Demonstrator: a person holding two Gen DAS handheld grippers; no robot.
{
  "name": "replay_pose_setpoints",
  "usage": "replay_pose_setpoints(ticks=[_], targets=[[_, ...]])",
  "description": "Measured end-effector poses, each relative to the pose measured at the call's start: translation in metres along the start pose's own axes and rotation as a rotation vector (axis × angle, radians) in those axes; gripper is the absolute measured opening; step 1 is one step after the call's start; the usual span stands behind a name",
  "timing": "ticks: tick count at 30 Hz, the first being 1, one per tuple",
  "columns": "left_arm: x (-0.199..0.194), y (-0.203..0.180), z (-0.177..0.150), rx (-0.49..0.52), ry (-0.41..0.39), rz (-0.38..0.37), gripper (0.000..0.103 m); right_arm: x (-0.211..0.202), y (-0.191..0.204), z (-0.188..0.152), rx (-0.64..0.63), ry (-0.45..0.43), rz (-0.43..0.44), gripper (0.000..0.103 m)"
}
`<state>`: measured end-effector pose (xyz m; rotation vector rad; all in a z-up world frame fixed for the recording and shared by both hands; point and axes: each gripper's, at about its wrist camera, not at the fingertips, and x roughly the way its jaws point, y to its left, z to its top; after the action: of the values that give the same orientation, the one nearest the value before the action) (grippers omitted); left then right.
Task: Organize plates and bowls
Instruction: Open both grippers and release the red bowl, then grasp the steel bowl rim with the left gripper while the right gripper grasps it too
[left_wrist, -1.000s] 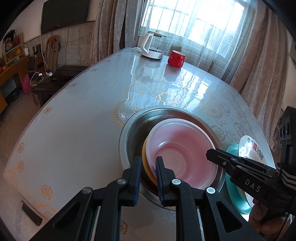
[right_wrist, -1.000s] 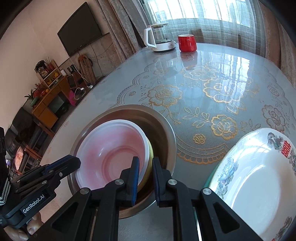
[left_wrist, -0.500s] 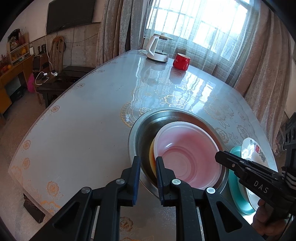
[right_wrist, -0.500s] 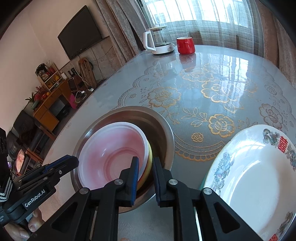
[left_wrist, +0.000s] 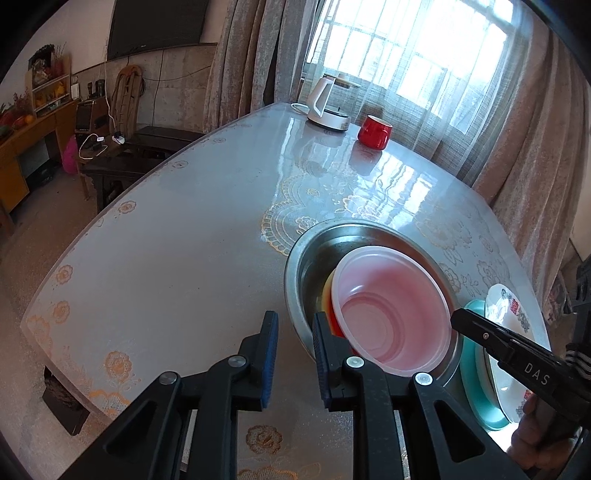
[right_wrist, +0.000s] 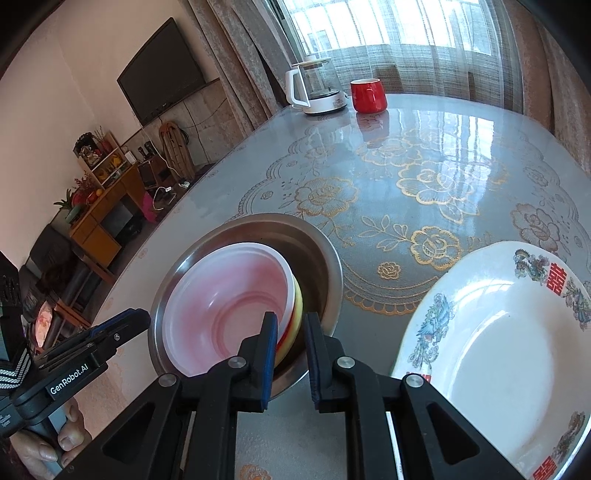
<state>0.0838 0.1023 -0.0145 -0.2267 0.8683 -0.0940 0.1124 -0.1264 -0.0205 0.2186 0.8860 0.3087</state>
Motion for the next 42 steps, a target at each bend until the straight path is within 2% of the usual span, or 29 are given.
replay_pose_setpoints(ticks=[3,8,12,14,17,20,24,30,37,42], targets=[[-0.001,0.006,-0.002,-0.012,-0.003,0.001,0.021,-0.003,-0.004,-0.001,0.017,-0.009,0.007,0.020],[-0.003,0.015,-0.006,-0.022,-0.015,0.003,0.022,-0.007,-0.014,-0.004,0.043,-0.015,0.002,0.021],[-0.002,0.024,-0.012,-0.040,-0.024,-0.033,0.022,-0.011,-0.024,-0.006,0.062,-0.014,0.001,0.026],[-0.004,0.025,-0.015,-0.028,-0.044,-0.058,0.023,-0.013,-0.025,-0.008,0.049,-0.014,0.007,0.027],[-0.006,0.024,-0.017,-0.015,-0.061,-0.070,0.029,-0.016,-0.021,-0.010,0.001,-0.010,0.042,0.029],[-0.007,0.022,-0.016,-0.003,-0.074,-0.089,0.029,-0.021,-0.014,-0.014,-0.049,-0.024,0.052,0.030],[-0.009,0.010,-0.016,0.056,-0.100,-0.073,0.029,-0.025,0.005,-0.012,-0.128,-0.032,0.080,0.029],[-0.007,-0.006,-0.021,0.151,-0.116,-0.060,0.029,-0.004,0.024,-0.010,-0.194,0.034,0.009,0.026],[0.002,-0.016,-0.019,0.229,-0.122,-0.020,0.029,0.008,0.029,-0.007,-0.224,0.031,-0.063,0.016],[0.009,-0.018,-0.015,0.248,-0.124,0.007,0.028,0.010,0.029,-0.004,-0.213,0.021,-0.071,0.016]])
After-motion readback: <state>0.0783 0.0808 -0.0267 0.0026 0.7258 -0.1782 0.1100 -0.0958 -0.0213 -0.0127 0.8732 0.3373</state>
